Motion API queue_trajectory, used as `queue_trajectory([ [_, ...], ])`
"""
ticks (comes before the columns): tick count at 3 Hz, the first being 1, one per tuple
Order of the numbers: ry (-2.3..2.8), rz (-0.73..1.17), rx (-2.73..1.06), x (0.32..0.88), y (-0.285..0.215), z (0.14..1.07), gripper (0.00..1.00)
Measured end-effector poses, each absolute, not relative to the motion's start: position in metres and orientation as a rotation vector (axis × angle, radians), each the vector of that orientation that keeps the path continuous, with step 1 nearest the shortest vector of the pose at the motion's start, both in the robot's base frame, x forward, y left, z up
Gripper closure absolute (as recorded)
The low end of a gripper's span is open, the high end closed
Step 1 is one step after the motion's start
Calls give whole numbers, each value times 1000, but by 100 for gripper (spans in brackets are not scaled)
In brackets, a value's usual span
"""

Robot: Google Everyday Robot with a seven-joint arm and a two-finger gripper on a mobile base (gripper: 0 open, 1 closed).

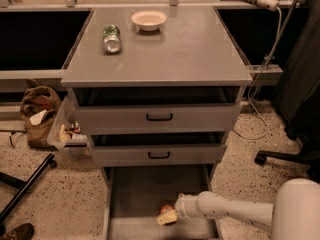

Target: Pick apple from bottom drawer and place on counter

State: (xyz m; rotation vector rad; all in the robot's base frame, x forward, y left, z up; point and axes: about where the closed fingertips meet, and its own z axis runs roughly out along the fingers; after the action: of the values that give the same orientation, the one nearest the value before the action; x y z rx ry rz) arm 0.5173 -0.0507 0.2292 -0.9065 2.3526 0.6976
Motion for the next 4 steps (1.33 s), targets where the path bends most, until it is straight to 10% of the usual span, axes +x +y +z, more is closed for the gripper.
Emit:
queue_trajectory([
  [4, 2371, 578, -887, 514, -38, 143, 0],
])
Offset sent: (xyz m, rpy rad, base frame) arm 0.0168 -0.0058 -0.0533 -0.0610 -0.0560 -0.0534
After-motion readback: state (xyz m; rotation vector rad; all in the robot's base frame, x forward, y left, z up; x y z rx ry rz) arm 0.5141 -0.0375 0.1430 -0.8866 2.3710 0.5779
